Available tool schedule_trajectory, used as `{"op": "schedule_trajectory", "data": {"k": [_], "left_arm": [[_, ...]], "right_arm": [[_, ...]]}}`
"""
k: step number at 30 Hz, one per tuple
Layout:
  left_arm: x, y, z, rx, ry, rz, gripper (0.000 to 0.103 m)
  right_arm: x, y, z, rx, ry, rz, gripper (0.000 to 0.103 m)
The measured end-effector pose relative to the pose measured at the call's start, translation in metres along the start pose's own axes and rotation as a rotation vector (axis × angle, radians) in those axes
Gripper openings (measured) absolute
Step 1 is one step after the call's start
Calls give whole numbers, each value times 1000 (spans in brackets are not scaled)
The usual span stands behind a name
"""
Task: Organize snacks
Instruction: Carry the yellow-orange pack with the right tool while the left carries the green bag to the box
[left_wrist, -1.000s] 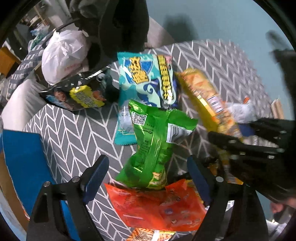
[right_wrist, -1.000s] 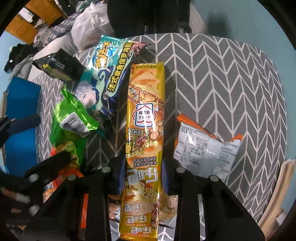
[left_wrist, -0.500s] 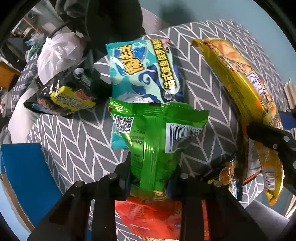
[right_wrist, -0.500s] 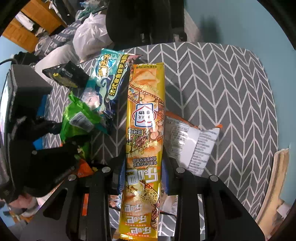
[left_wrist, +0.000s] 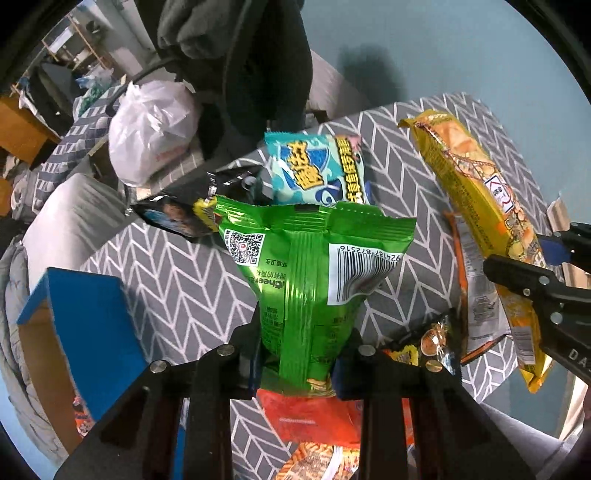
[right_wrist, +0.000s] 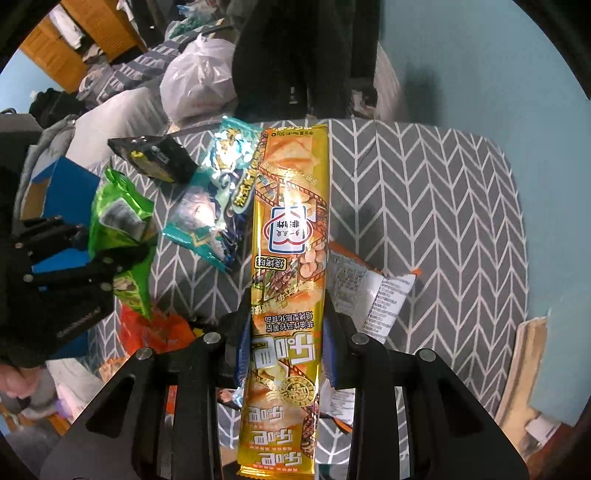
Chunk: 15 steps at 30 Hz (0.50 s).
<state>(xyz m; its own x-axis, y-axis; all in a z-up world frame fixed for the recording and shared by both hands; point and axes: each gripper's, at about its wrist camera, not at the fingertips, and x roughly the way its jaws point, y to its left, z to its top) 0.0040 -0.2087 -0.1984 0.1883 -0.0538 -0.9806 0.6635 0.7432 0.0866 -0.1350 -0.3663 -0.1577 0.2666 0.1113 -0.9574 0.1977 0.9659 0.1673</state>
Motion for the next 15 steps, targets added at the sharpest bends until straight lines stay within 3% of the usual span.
{"op": "schedule_trajectory", "data": {"k": [15], "left_arm": [[-57,25,-16,-26,-82,14,28]], "right_arm": [[-37,29,11,-95,-39,-18,30]]}}
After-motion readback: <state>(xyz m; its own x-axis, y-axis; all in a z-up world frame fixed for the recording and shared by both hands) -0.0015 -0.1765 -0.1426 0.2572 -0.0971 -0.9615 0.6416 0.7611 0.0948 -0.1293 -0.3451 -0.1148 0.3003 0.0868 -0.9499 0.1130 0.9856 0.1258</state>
